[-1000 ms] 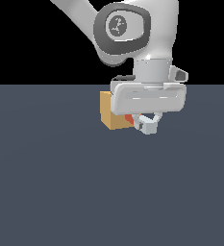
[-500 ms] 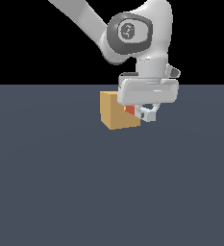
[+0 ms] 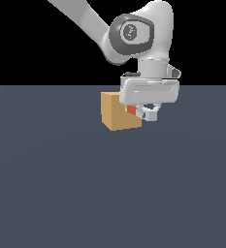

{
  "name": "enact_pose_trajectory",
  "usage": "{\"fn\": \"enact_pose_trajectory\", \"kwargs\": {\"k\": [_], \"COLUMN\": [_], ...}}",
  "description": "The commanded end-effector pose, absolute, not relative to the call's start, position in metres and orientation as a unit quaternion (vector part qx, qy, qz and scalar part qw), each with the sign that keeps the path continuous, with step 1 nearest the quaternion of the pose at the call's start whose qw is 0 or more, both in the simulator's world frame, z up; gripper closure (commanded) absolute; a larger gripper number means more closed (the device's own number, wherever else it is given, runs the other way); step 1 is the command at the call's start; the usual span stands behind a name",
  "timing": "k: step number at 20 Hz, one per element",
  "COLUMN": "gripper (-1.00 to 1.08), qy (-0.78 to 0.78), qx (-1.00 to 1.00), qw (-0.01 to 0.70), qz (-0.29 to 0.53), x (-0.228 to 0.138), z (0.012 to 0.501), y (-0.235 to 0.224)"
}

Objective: Insert the peg into the horizontal hole in a box.

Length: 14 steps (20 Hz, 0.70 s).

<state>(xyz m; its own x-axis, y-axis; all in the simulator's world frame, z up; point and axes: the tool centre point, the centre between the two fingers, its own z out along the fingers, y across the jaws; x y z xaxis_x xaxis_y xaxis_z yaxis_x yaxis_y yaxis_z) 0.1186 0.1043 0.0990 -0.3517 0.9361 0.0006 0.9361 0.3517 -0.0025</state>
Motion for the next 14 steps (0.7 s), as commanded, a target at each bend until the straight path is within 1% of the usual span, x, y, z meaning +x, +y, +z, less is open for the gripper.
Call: {"fn": "enact_pose_trajectory", "kwargs": {"k": [1,9,14], "gripper": [1.08,1.08,1.08], "qy": [-0.823,-0.823,-0.823], "qx": [-0.568,-0.568,-0.568], "qw": [0.000,0.000,0.000], "qz": [0.000,0.000,0.000], "x": [0.120,0.118,0.109], "z": [0.101,0.101,0.101], "y": [0.105,0.108,0.130]}}
